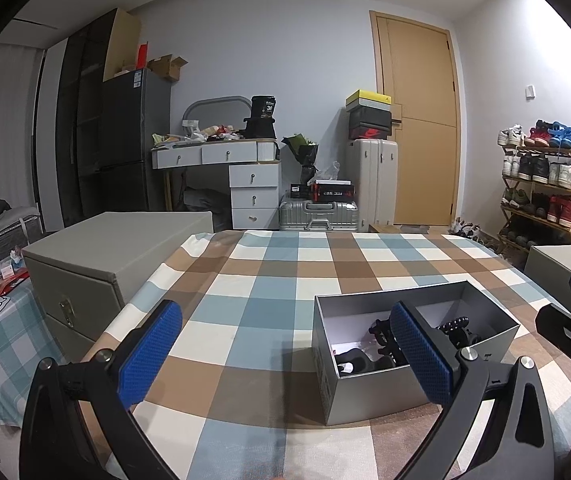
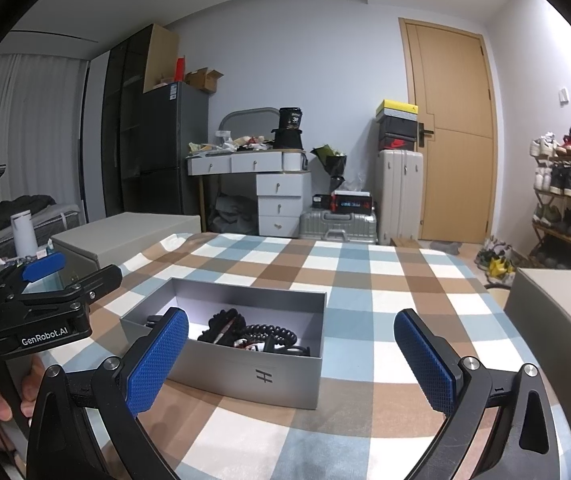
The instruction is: Organize jewelry
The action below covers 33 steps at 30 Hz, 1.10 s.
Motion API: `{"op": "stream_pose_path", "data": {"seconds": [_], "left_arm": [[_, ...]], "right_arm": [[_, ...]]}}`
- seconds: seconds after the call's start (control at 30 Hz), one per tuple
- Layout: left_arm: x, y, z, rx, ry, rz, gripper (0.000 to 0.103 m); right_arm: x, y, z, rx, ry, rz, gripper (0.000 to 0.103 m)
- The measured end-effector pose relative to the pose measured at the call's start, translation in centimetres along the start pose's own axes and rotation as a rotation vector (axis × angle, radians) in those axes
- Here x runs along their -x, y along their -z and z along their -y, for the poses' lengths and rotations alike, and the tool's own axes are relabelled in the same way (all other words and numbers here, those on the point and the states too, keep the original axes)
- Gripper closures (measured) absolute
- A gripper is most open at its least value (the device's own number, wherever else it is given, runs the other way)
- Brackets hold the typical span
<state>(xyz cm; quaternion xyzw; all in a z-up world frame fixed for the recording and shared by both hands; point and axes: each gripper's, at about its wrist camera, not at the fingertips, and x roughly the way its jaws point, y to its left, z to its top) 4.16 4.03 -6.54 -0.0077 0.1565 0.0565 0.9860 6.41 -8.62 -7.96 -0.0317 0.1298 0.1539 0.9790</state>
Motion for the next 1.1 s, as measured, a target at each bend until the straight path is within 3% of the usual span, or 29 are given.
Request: {"op": "stream_pose_path", "data": {"seconds": [1.1], "left_arm": [[-0.42,0.01,0.54,-0.012,0.019,-0.005,0.001]], "right_arm": [[0.04,0.02,-0.01,-0.001,0.002,0.001,0.000]]}}
